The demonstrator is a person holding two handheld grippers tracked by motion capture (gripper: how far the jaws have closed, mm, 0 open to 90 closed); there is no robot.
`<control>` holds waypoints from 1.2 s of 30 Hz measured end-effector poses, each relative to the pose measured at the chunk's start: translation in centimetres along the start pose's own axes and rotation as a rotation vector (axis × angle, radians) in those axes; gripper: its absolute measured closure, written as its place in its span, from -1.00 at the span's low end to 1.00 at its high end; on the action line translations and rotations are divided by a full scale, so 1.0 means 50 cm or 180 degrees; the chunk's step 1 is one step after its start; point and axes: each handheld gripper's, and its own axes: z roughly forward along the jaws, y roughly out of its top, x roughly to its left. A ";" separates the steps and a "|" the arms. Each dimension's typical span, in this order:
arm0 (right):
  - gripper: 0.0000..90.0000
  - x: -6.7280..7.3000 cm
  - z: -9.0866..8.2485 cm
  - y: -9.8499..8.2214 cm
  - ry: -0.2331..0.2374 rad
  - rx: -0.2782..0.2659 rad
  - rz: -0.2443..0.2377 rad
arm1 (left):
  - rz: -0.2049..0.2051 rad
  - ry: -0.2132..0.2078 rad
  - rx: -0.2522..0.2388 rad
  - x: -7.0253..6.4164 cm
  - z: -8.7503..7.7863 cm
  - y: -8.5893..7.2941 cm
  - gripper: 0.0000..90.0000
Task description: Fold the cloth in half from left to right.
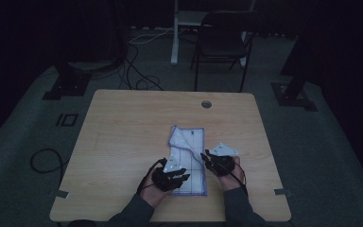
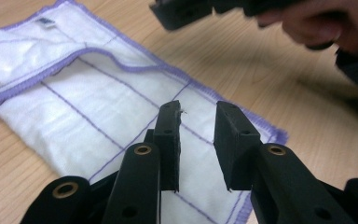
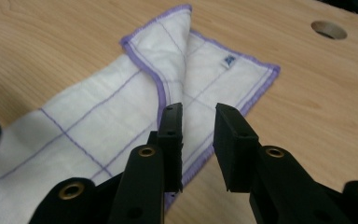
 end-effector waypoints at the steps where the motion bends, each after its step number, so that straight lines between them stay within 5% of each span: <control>1: 0.61 -0.001 0.001 0.004 0.0009 -0.0009 -0.0009 | 0.0003 0.0005 0.0017 0.001 0.001 -0.003 0.58; 9: 0.39 0.006 0.023 0.036 0.0154 -0.0076 -0.0068 | -0.0042 0.0132 0.0066 0.015 0.010 -0.025 0.51; 21: 0.36 0.028 0.069 0.081 0.0318 -0.0122 -0.0306 | -0.0037 0.0204 0.0143 0.026 0.020 -0.053 0.45; 36: 0.35 0.050 0.145 0.099 0.0443 0.0073 -0.0497 | -0.0065 0.0179 0.0164 0.020 0.034 -0.068 0.42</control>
